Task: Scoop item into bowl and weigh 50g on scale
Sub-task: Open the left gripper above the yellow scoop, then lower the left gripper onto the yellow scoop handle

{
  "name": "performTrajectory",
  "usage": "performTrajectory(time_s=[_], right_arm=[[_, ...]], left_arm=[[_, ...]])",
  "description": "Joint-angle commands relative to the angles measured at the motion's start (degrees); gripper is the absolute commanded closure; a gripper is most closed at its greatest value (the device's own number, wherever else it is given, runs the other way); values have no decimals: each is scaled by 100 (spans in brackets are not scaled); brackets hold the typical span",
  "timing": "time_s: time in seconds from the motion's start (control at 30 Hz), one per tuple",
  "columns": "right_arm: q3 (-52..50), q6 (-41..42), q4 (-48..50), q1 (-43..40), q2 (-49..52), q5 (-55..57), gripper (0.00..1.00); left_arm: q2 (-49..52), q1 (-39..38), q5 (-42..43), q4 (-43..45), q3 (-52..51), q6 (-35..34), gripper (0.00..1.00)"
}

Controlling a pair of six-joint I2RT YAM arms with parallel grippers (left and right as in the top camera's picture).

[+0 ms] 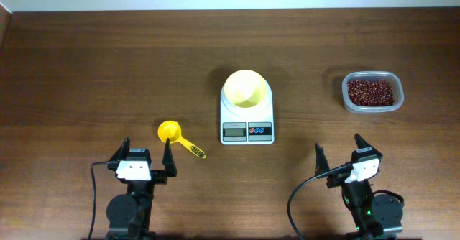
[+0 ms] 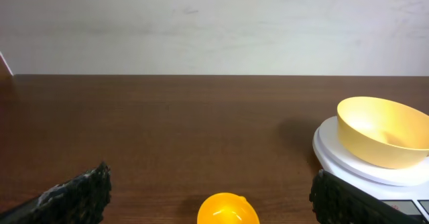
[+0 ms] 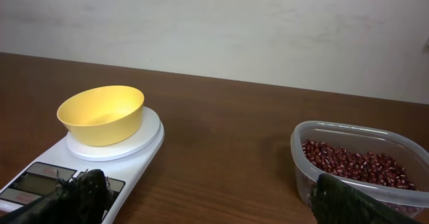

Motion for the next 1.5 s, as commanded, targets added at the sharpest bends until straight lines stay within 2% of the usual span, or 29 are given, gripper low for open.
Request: performTrajectory(time_s=[0.0,0.17,0.37,0.5,0.7,0.83,0.87,0.9,1.1,1.23,1.33,1.47], right_arm=[[-42,4,-24,9,-26,94,1],[-42,4,-24,9,-26,94,1],[-42,4,-24,9,-26,94,1],[-42,4,-24,9,-26,92,1],[-42,4,-24,9,-26,94,1],[-42,4,-24,9,-26,92,1],[-42,4,-24,9,-26,92,1],[-42,4,-24,9,-26,94,1],[-42,4,-24,9,-26,94,1],[-42,4,-24,9,-26,92,1],[-42,4,-24,9,-26,92,1],[-42,4,-24,9,-26,94,1]], left_arm=[[-46,39,55,468,-42,-74,1],[-46,42,192,2009,-42,-28,1],[-46,42,-363,2944,-42,39,1],[-46,42,-413,3215,0,678,1],[219,42,-883,3139,437,717,1],[1060,42,-1084,2621,1274,800,1],[1777,42,-1180,2225,1917,800,1],[2090,42,-1178,2002,2190,798,1],[3738,42,-1115,595,3630,789,1],[4739,42,-1062,-616,4559,531,1],[5300,42,-651,-1443,5014,321,1],[5591,42,-282,-2024,5053,181,1]])
